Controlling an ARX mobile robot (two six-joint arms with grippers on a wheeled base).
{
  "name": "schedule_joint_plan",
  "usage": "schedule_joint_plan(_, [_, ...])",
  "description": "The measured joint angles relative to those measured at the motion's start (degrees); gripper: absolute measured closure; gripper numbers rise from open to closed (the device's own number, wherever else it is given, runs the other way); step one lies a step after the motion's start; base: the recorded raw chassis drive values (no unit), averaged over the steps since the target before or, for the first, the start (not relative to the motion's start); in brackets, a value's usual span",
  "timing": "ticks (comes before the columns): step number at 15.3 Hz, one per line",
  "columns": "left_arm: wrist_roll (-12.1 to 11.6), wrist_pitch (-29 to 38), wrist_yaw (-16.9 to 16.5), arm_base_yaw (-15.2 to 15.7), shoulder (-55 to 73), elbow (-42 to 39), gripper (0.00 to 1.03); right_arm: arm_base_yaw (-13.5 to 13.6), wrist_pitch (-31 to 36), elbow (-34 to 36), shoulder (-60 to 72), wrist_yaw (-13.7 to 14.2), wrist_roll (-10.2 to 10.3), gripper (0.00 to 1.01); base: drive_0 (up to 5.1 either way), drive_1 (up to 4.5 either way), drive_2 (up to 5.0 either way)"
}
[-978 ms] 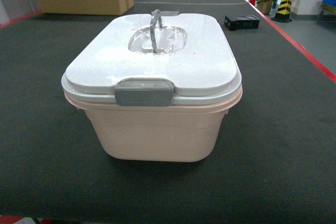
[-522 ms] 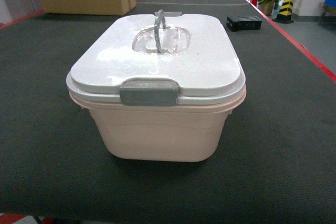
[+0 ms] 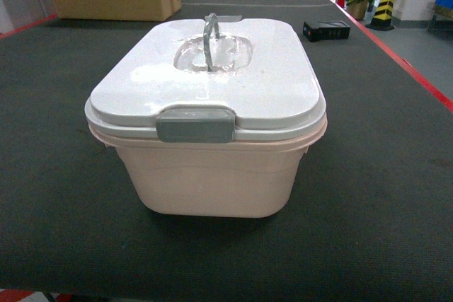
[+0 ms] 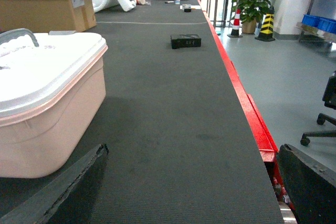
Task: Pick capacitor and pack into box
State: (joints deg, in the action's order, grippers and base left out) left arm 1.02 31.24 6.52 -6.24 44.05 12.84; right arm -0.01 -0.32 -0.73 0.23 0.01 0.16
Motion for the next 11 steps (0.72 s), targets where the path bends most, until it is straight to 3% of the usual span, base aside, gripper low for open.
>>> schedule_joint_plan(2, [0.0, -0.7, -1.3, 1.0, -2.8, -2.7, 0.67, 0.0, 0.0, 0.0, 0.0, 0.0, 0.0, 0.03, 0.0, 0.0, 0.0])
schedule_joint_plan(3, [0.0, -1.4, -5.1, 4.2, -5.3, -4.3, 0.82, 0.0, 0.0, 0.0, 0.0, 0.0, 0.0, 0.03, 0.0, 0.0, 0.0])
schedule_joint_plan(5, [0.0, -2.8, -6.0, 6.5, -8.9, -6.3, 1.01, 0.0, 0.0, 0.0, 0.0, 0.0, 0.0, 0.03, 0.0, 0.0, 0.0])
schedule_joint_plan(11, [-0.1, -8.7, -6.5, 6.1, -18.3, -10.0, 1.01, 0.0, 0.0, 0.0, 0.0, 0.0, 0.0, 0.03, 0.0, 0.0, 0.0])
